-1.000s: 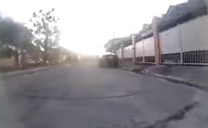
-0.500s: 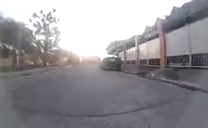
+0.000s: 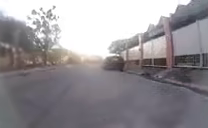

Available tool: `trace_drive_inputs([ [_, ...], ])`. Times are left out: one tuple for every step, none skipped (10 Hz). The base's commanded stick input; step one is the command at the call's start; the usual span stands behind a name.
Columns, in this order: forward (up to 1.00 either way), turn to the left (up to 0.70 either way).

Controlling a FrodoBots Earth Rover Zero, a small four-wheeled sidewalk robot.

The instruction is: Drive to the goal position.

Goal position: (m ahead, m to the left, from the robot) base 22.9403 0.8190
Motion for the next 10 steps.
trace_drive_inputs([
  [1.0, 0.01],
  [1.0, 0.01],
  [1.0, 0.01],
  [1.0, 0.01],
  [1.0, 0.01],
  [1.0, 0.18],
  [1.0, 0.27],
  [1.0, 0.01],
  [1.0, 0.01],
  [1.0, 0.01],
])
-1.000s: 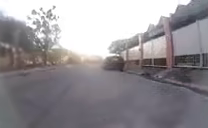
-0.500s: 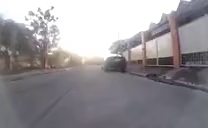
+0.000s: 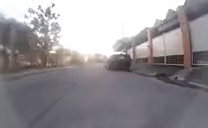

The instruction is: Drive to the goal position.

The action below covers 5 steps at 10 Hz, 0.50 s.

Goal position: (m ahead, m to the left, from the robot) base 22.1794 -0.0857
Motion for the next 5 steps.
trace_drive_inputs([
  [1.0, 0.01],
  [1.0, 0.01],
  [1.0, 0.01],
  [1.0, 0.01],
  [1.0, 0.01],
])
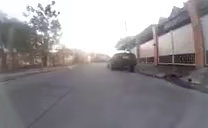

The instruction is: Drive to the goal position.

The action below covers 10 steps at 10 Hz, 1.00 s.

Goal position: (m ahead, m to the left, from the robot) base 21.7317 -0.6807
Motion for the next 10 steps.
trace_drive_inputs([
  [1.0, 0.01],
  [1.0, 0.01],
  [1.0, 0.01],
  [1.0, 0.01],
  [1.0, 0.01],
  [1.0, 0.01],
  [1.0, 0.01],
  [1.0, 0.01],
  [1.0, 0.01],
  [1.0, 0.01],
])
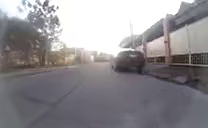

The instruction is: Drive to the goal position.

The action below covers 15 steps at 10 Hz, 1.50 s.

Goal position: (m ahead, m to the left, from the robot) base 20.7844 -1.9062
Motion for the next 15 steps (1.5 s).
trace_drive_inputs([
  [1.0, 0.01],
  [1.0, 0.01],
  [1.0, 0.01],
  [1.0, 0.01],
  [1.0, 0.01],
  [1.0, 0.01],
  [1.0, 0.01],
  [1.0, 0.01],
  [1.0, 0.01],
  [1.0, 0.01],
  [1.0, 0.01],
  [1.0, 0.01],
  [1.0, 0.01],
  [1.0, 0.01],
  [1.0, 0.01],
])
